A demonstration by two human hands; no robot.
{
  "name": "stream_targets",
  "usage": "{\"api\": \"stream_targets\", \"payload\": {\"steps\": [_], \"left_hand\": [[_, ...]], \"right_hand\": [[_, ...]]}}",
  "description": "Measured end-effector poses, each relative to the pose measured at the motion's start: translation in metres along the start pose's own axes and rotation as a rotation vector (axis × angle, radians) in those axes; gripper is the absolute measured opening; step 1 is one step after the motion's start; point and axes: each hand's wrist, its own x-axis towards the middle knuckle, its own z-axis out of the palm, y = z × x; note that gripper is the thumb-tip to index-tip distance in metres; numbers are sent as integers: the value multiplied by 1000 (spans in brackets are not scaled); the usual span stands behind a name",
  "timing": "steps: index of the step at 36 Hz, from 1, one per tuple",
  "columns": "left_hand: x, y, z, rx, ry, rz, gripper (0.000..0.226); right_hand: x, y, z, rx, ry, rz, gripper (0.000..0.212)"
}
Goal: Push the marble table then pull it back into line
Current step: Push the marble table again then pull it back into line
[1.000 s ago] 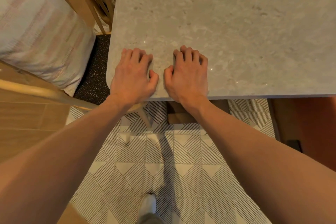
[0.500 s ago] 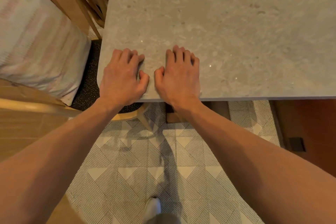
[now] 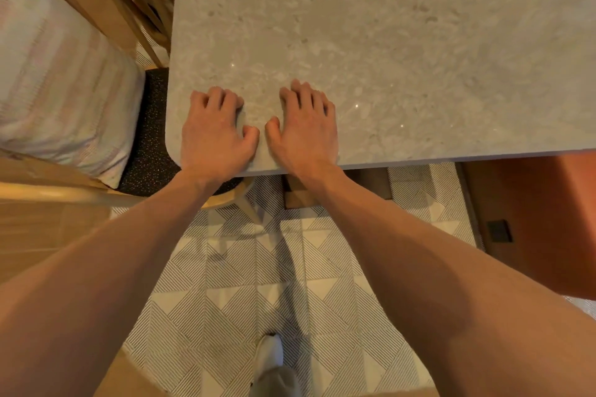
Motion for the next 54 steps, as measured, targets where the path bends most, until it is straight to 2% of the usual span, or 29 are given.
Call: {"api": "stream_targets", "payload": {"steps": [2,4,8,10,14,17,23,28,33,42,48,54], "left_hand": [[6,12,-9,-143,-66,-171,41],[10,24,-21,-269,-111,-258,35],[15,58,-50,-550,-186,-297,37],[18,83,-64,-676,-273,-329,34],[33,145,-94,-975,-381,-471,15],[50,198,-111,-1156,-384,-569,15],[75,295,-131,-1283,-391,-628,25],[95,361,-126,-1329,-413,-596,25],[133,418,-121,-1413,-330,-639,23],[218,468,-62,-1472,-317,-662,23],[289,491,-4,-1483,-328,-745,22],[331,502,32,-1478,-325,-879,22]], "right_hand": [[2,5,-14,127,-85,17,51],[0,10,-36,337,-108,114,45],[-9,26,-95,863,-38,551,32],[-12,40,-126,1048,1,687,28],[-13,78,-190,1198,106,734,27],[-15,110,-236,1295,136,730,24],[-33,187,-307,1327,31,748,24],[-37,259,-339,1377,40,743,25],[-16,322,-373,1366,73,742,21],[70,412,-386,1324,65,703,20],[143,466,-372,1258,-3,734,20],[200,505,-369,1126,-156,695,21]]}}
